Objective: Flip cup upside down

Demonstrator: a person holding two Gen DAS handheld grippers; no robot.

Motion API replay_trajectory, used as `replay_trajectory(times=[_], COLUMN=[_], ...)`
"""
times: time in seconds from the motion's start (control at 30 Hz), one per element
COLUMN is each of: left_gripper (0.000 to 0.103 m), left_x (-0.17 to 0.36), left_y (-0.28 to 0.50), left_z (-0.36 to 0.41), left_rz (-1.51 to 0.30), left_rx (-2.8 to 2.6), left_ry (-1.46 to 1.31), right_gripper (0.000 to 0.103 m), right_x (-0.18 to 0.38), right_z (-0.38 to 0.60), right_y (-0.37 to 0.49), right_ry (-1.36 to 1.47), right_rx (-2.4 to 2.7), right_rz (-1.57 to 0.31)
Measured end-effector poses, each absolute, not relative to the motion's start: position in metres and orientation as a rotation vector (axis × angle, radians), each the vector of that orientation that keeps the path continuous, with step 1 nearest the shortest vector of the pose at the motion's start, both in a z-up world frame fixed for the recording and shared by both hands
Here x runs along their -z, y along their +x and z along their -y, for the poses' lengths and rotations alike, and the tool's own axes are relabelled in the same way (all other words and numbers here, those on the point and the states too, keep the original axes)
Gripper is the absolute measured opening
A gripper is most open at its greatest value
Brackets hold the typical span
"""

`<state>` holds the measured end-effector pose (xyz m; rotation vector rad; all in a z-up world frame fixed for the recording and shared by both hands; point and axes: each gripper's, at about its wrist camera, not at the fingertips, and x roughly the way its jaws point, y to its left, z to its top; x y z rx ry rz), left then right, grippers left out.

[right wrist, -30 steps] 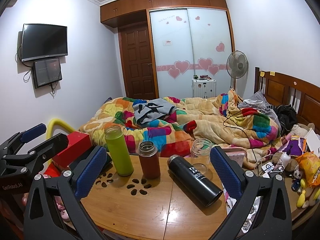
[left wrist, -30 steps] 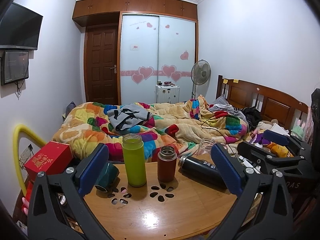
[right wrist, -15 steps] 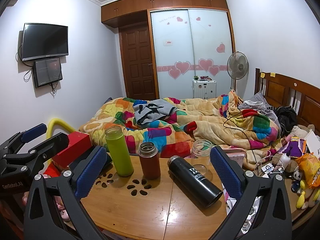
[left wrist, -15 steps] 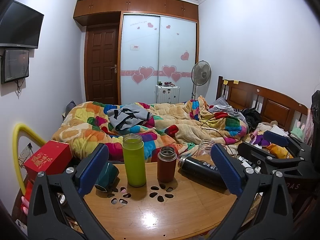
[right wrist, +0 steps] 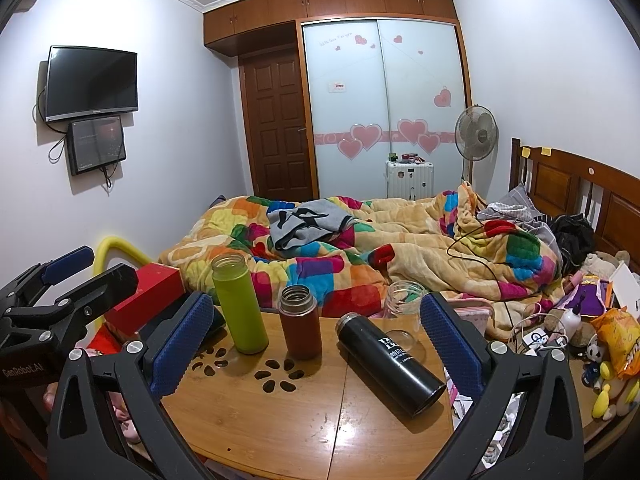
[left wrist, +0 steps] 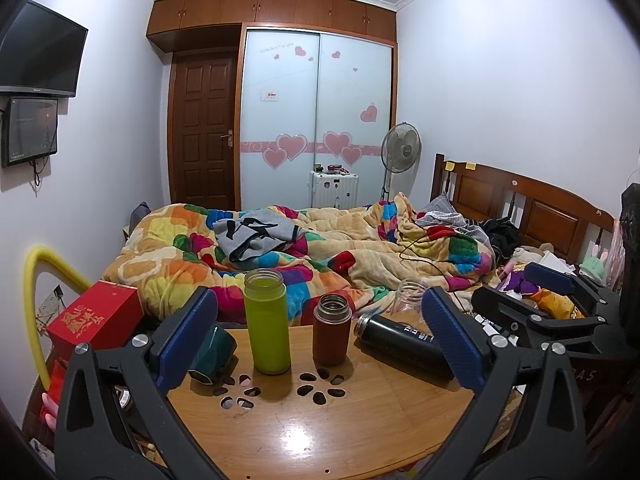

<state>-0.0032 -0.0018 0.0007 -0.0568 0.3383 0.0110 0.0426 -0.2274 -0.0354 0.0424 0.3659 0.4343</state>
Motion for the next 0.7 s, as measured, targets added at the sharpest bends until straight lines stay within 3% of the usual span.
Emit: replay_trajectory(times=[0.4,0.7], left_gripper=[0.103,0.103], left_x=[0.005,0.055], left_y=[0.008,0.055], left_z=[0.0,-0.058], left_rz=[-0.362,-0.524], left_rx=[-0.023,-0.091], left_ry=[-0.046,-0.122], right_gripper=[0.103,0.103], right_x=[0.037,0.061], right_z=[0.221,0.216], right_y=[0.049,0.078], right_ry=[0.047,0.049], right_rx=[-0.45,-0.448], right_rz=[-0.374,-0.442])
